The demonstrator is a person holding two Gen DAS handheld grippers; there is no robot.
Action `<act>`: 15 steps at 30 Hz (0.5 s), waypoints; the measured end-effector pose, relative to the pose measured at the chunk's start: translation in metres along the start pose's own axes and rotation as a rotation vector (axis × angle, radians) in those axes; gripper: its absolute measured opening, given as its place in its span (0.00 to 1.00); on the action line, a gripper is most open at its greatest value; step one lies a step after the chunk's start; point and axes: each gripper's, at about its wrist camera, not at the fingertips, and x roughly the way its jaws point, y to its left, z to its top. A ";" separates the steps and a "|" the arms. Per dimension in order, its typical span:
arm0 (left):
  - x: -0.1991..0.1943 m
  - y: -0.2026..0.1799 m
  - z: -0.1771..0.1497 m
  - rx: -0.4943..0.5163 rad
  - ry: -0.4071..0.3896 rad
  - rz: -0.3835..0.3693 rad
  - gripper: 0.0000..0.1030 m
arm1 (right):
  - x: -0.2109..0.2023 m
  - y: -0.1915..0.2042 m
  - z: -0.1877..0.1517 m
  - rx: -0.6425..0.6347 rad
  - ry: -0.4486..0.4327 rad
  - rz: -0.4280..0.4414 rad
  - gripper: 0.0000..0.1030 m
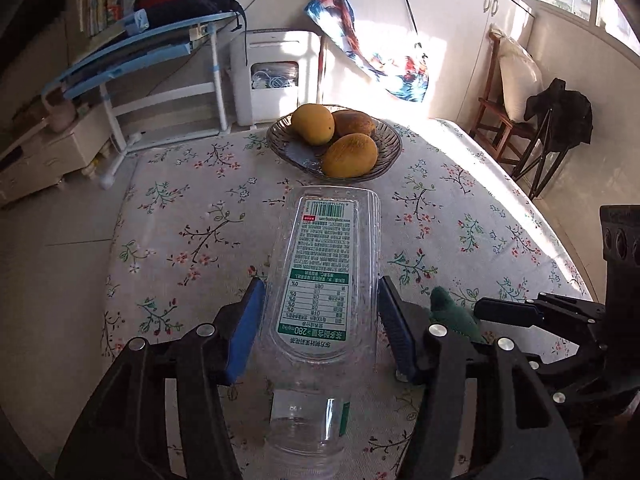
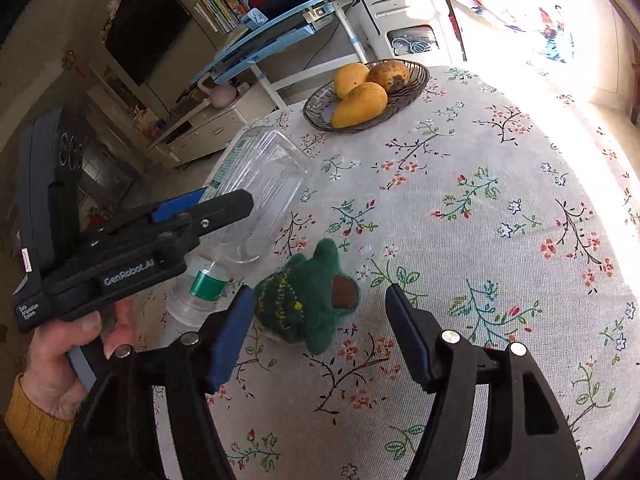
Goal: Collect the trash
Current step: 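Grasp the green plush toy with the right tool while the left tool grasps the clear bottle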
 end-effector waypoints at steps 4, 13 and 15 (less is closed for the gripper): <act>-0.025 0.014 -0.028 -0.048 0.002 0.001 0.54 | 0.010 0.005 0.002 -0.010 0.013 0.023 0.37; -0.070 0.010 -0.086 -0.155 -0.039 -0.047 0.54 | -0.019 0.013 -0.015 -0.042 -0.002 0.044 0.17; -0.079 0.003 -0.095 -0.157 -0.052 -0.054 0.54 | -0.029 0.018 -0.018 -0.064 -0.010 0.035 0.17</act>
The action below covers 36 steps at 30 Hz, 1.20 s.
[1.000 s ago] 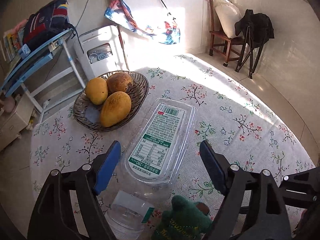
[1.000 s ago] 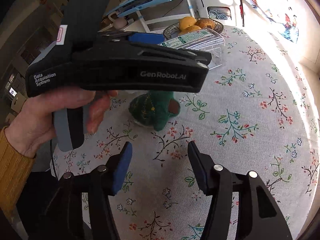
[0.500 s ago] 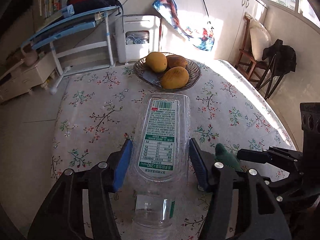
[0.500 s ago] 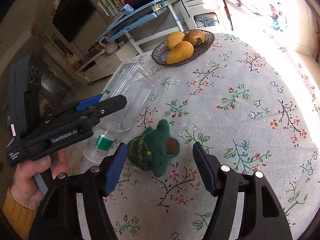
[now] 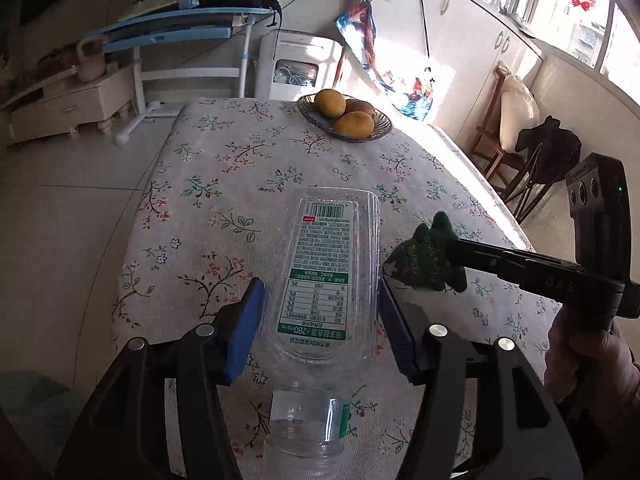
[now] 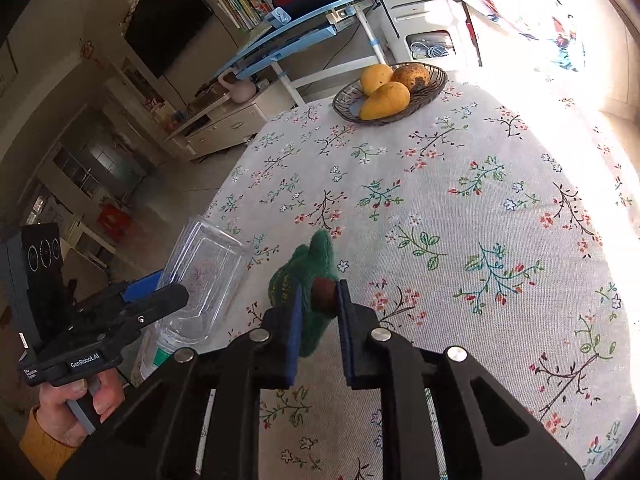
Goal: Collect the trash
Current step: 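Grasp the green plush toy with the right tool while the left tool grasps the clear bottle, then carry the plush toy and clear bottle over the yellow basin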
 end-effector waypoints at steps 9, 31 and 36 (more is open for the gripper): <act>-0.031 -0.024 -0.036 0.021 -0.054 -0.010 0.54 | -0.048 -0.001 -0.046 0.093 -0.076 0.026 0.17; -0.079 -0.031 -0.075 0.022 -0.134 0.016 0.53 | -0.085 0.003 -0.092 0.172 -0.159 0.080 0.17; -0.084 -0.034 -0.082 0.025 -0.140 0.021 0.53 | -0.086 0.005 -0.098 0.169 -0.160 0.087 0.17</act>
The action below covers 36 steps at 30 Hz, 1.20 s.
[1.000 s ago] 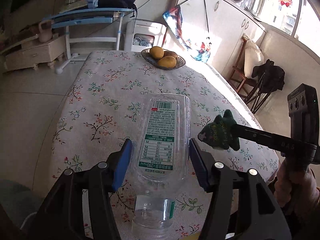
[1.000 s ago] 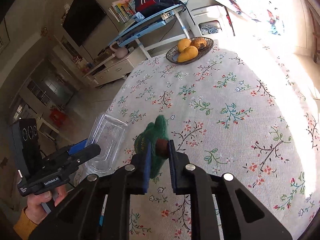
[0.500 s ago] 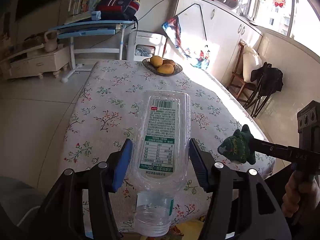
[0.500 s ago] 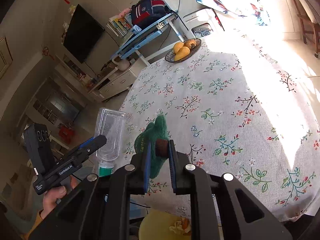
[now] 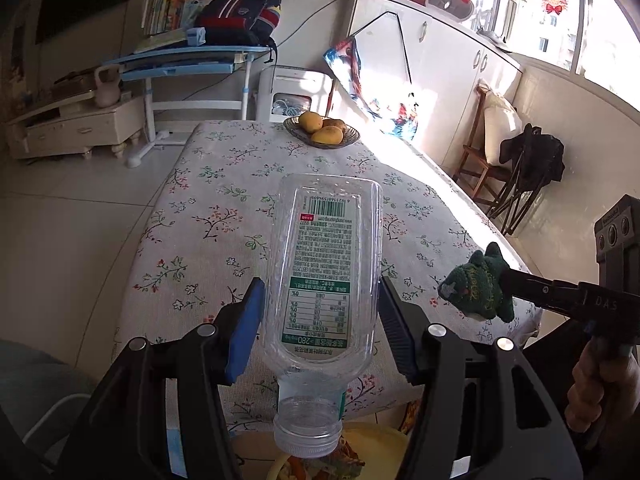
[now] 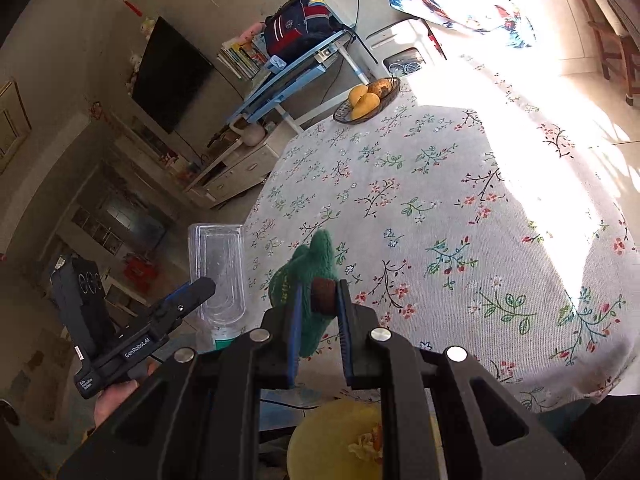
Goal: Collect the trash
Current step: 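Carry the plush toy and clear bottle over the yellow basin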
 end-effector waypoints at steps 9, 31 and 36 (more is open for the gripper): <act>-0.011 -0.004 -0.007 -0.002 -0.009 -0.013 0.53 | -0.004 0.002 -0.013 0.000 0.010 0.011 0.17; -0.055 -0.007 -0.043 -0.076 -0.024 -0.094 0.52 | -0.014 0.023 -0.050 -0.051 0.092 0.022 0.17; -0.074 -0.011 -0.064 -0.095 -0.009 -0.109 0.52 | -0.009 0.034 -0.074 -0.084 0.176 0.006 0.17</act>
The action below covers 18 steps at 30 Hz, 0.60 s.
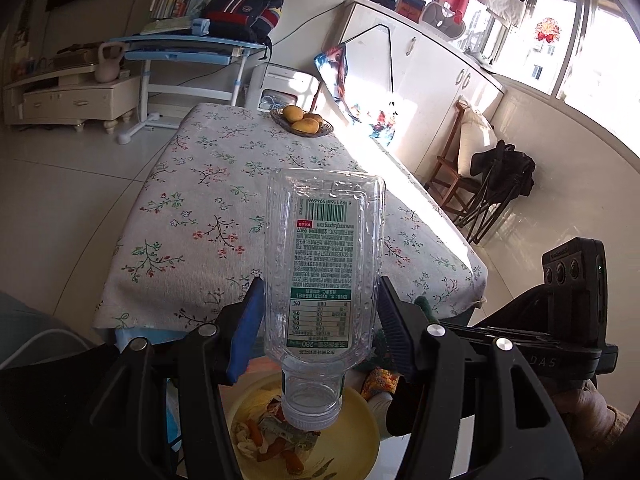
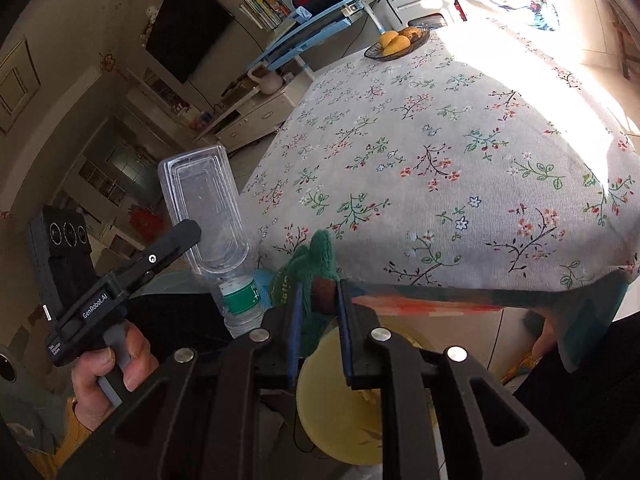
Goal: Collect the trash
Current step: 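Carry the plush toy and clear bottle over the yellow basin, then open both tools to drop the toy and bottle into the basin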
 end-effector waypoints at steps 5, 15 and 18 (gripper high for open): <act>-0.012 -0.005 -0.024 -0.020 0.049 -0.009 0.52 | 0.011 0.008 -0.016 -0.021 0.089 -0.012 0.22; -0.024 -0.032 -0.066 0.008 0.148 -0.009 0.52 | -0.022 -0.001 -0.011 0.058 -0.062 -0.036 0.40; -0.022 -0.036 -0.073 0.029 0.186 0.013 0.52 | -0.037 -0.005 -0.009 0.087 -0.143 -0.058 0.47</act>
